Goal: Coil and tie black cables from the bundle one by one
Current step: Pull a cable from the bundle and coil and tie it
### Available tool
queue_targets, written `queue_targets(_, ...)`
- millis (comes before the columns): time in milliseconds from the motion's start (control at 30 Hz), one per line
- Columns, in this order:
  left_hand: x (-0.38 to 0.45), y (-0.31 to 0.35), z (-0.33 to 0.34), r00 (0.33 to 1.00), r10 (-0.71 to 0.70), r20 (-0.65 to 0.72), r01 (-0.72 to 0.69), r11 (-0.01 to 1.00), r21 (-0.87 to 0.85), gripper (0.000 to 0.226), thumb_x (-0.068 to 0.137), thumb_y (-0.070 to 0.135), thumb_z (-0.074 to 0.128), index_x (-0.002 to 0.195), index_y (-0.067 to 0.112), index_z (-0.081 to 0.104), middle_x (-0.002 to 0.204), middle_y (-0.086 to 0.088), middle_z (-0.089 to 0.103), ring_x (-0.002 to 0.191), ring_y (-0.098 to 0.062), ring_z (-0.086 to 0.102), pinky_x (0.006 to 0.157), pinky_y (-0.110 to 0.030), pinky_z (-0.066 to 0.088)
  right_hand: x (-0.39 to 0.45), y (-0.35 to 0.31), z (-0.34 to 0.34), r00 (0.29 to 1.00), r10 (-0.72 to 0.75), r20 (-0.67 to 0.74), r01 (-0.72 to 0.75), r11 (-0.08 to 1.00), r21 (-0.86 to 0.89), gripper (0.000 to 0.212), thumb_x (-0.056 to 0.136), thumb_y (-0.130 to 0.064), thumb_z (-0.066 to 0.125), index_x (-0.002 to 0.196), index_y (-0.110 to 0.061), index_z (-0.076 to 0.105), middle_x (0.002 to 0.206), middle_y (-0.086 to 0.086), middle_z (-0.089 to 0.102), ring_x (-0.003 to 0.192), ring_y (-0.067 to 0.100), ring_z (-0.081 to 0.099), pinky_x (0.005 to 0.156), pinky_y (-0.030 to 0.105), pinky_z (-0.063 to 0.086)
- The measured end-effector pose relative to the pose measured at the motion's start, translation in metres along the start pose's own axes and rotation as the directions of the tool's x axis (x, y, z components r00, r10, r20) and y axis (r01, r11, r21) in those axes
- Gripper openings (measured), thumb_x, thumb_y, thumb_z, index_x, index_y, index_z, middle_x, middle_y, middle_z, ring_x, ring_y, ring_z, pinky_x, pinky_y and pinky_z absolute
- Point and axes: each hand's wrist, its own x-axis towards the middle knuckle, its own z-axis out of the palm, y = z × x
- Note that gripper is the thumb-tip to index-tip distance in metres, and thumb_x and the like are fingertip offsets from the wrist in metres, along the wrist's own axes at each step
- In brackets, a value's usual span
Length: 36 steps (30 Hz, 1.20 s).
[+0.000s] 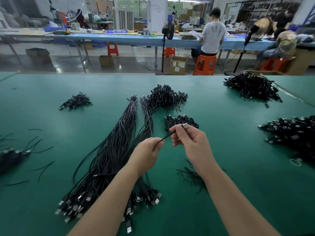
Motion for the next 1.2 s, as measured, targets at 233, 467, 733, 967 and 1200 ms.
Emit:
queue_targets(233,-0.019,-0.027,0.01,0.936,-0.255,0.244,0.227,0.964,0.138,0.033,0.107,0.029,0.043,0.133,0.018,0.06,0.127,0.001,0.066,0.108,-0.017,0.064,0.093,-0.025,0.049,0.01,-0.034,-0.017,0.997,-0.028,-0.066,0.03,0.999,0.043,0.036,0.103,-0.036,0.049,0.088,-0.018,0.077,0.076,0.004,0.064,0.069,0.013,0.06,0.07,0.03,0.056)
queue_targets(467,-0.015,0.014,-0.021,0.902,-0.18,0.392,0.279,0.936,-0.213,0.062,0.096,-0.007,0.039,0.143,0.031,0.052,0.149,0.01,0.049,0.099,-0.007,0.066,0.089,-0.031,0.054,0.017,-0.029,-0.026,0.995,0.096,-0.003,-0.096,0.994,-0.06,0.014,0.095,-0.019,0.064,0.097,-0.014,0.077,0.076,0.005,0.067,0.07,0.014,0.061,0.072,0.027,0.06)
queue_targets(733,-0.01,0.076,-0.026,0.971,-0.012,0.237,0.156,0.786,-0.599,0.033,0.109,0.02,0.041,0.108,0.005,0.071,0.1,-0.008,0.077,0.074,-0.023,0.072,0.07,-0.034,0.056,0.014,-0.017,-0.023,0.992,0.122,0.043,-0.114,0.982,-0.153,0.011,0.09,-0.022,0.073,0.086,-0.013,0.077,0.066,0.007,0.06,0.058,0.015,0.047,0.053,0.023,0.043)
queue_targets(967,-0.013,0.073,-0.022,0.965,-0.005,0.262,0.15,0.83,-0.537,0.029,0.108,0.018,0.044,0.101,0.007,0.07,0.088,-0.001,0.077,0.062,-0.015,0.065,0.059,-0.024,0.049,0.014,-0.018,-0.026,0.992,0.128,0.009,-0.125,0.978,-0.169,0.013,0.09,-0.029,0.073,0.088,-0.016,0.077,0.062,0.009,0.048,0.058,0.02,0.037,0.053,0.028,0.037)
queue_targets(1200,-0.018,0.076,-0.022,0.981,-0.029,0.193,0.125,0.854,-0.505,0.032,0.108,0.013,0.042,0.094,0.003,0.069,0.08,-0.004,0.076,0.059,-0.017,0.065,0.058,-0.028,0.049,0.011,-0.019,-0.024,0.984,0.168,-0.055,-0.175,0.974,-0.146,0.035,0.096,-0.043,0.062,0.076,-0.017,0.076,0.06,0.004,0.059,0.052,0.017,0.046,0.047,0.023,0.04)
